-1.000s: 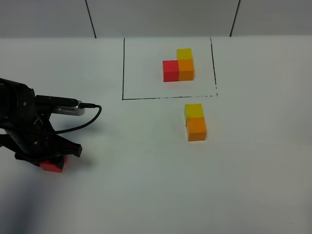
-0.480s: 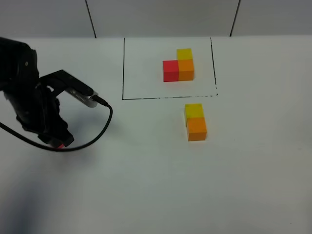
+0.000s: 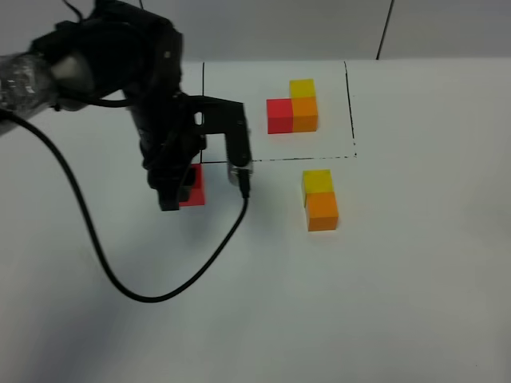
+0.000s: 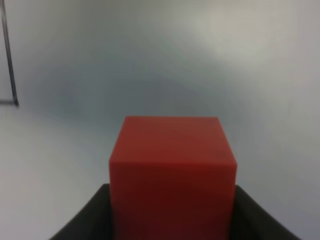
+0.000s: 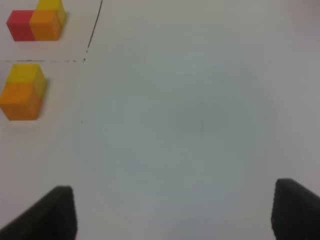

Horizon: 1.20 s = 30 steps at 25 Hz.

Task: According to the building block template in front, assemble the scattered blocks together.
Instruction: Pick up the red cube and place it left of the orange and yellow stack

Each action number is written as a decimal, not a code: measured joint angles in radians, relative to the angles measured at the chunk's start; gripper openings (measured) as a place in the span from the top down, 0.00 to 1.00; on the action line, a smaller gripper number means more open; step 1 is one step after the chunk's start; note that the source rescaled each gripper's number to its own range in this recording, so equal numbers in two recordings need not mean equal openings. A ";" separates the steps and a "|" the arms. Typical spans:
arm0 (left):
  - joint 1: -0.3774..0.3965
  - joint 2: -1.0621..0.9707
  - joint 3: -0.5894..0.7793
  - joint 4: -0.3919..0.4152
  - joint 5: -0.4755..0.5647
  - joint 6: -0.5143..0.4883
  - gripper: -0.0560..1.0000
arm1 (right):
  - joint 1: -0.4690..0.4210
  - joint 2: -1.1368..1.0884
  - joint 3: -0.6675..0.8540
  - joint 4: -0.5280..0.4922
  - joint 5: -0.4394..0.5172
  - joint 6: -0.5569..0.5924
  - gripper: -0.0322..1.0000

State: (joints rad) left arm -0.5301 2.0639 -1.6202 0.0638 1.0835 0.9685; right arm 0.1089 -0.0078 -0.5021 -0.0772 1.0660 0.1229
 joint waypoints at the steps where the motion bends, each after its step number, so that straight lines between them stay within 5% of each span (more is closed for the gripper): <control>1: -0.022 0.038 -0.040 0.000 0.020 0.005 0.95 | 0.000 0.000 0.000 0.000 0.000 0.000 0.36; 11: -0.154 0.273 -0.308 -0.022 0.067 0.042 0.95 | 0.000 0.000 0.000 0.000 0.000 0.000 0.36; 30: -0.197 0.313 -0.326 -0.004 0.039 -0.103 0.95 | 0.000 0.000 0.000 0.000 0.000 0.000 0.36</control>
State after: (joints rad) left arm -0.7268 2.3772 -1.9465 0.0598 1.1225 0.8652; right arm 0.1089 -0.0078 -0.5021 -0.0772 1.0660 0.1229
